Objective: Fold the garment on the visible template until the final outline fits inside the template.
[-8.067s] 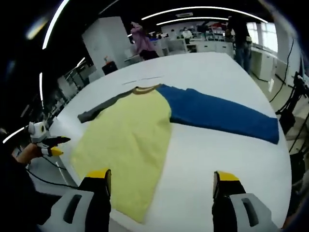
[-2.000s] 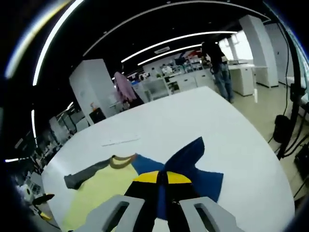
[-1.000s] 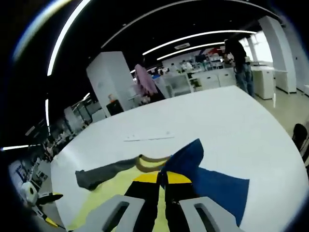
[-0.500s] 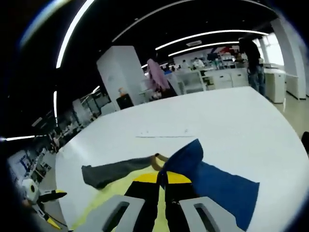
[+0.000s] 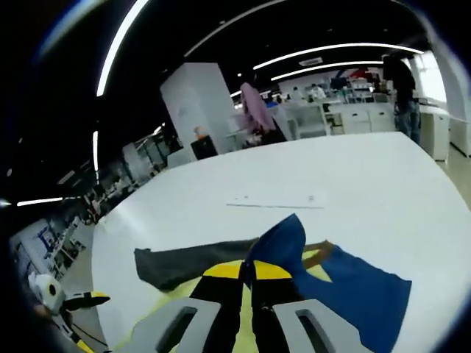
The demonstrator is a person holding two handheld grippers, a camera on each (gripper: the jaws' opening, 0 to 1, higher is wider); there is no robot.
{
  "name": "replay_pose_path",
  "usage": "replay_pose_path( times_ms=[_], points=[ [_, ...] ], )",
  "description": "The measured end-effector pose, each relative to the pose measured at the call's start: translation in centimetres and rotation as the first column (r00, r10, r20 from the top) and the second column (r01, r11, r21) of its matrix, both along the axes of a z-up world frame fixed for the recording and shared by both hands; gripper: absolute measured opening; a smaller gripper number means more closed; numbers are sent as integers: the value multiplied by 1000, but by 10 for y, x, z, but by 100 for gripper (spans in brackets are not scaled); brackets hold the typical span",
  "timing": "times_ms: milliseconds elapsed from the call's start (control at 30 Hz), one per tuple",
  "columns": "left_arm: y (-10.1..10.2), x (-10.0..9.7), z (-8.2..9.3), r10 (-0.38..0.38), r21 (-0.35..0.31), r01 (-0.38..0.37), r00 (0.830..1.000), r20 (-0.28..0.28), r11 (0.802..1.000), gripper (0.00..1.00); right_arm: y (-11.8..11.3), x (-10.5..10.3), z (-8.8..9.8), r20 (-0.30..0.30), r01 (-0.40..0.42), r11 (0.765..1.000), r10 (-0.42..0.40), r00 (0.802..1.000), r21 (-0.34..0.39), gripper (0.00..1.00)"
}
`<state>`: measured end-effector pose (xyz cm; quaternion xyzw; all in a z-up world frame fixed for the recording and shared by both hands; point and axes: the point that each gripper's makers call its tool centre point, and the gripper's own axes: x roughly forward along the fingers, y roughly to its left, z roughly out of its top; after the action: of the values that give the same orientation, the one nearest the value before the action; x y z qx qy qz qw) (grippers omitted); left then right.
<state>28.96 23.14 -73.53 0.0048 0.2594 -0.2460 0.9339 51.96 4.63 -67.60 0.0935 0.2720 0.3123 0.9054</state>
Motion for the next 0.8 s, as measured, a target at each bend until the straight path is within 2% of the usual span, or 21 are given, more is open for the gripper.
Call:
replay_pose_path(
  times_ms=[233,800],
  points=[
    [3,-2,-2,11,4,-11,1000,-7,1000,99,20,5,-2,-5,-39,999,39,999,-5,0],
    [2,-2,-1,15,8,-15,1000,-8,1000,99,75,-5,-15,-28,-172,984,171,985,-53,0]
  ],
)
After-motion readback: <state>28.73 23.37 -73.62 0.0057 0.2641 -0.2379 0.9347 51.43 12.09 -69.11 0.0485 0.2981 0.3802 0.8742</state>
